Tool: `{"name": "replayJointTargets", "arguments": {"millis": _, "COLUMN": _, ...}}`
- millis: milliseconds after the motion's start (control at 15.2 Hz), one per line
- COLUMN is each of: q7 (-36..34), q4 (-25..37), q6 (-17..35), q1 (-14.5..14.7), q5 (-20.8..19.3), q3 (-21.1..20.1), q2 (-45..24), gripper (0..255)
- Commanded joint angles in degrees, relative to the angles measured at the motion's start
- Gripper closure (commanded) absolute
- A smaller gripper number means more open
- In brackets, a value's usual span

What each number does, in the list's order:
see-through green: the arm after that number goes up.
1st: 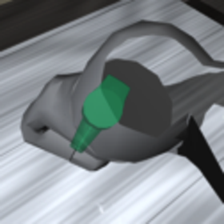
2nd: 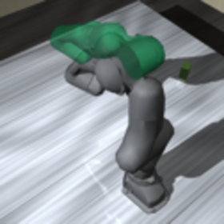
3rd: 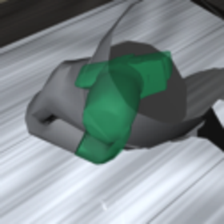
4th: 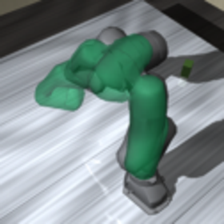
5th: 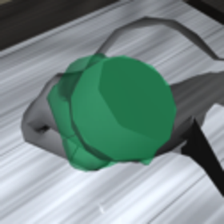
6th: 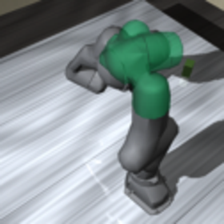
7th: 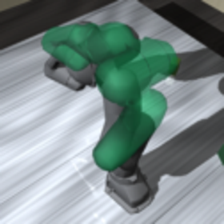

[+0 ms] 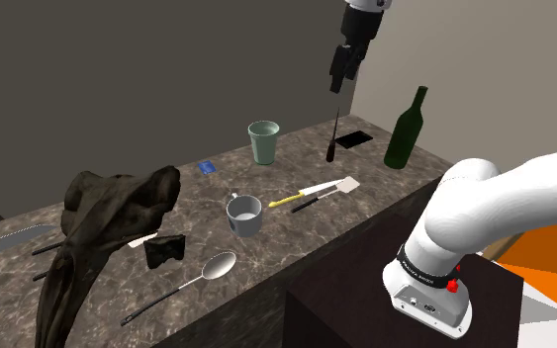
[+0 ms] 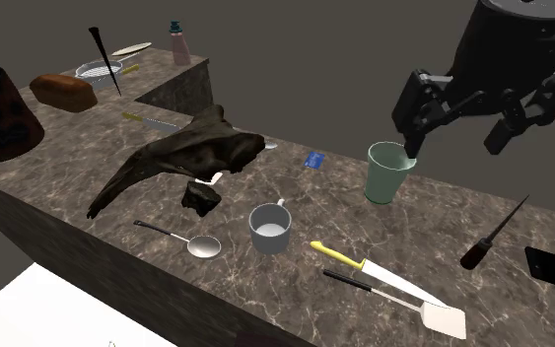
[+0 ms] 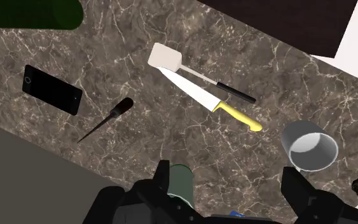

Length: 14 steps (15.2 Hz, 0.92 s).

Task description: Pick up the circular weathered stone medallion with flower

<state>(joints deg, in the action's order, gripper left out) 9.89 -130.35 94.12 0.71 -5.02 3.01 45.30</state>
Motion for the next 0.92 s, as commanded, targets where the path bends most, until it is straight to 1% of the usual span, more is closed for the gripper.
{"name": "replayJointTargets", "arguments": {"millis": 0, "q7": 0.0, "q4": 0.0, "q6": 0.0, "q1": 0.0, "q5": 0.0, "q3": 0.0, "q2": 0.0, "gripper": 0}}
{"name": "replayJointTargets", "arguments": {"millis": 396, "q7": 1.8, "q4": -7.0, "q6": 13.1, "q1": 3.9, "q5": 1.2, "q3": -2.3, "q2": -2.4, "gripper": 0}}
{"name": "replayJointTargets", "arguments": {"millis": 858, "q7": 3.8, "q4": -12.5, "q6": 28.8, "q1": 8.4, "q5": 2.1, "q3": -5.3, "q2": -8.3, "gripper": 0}}
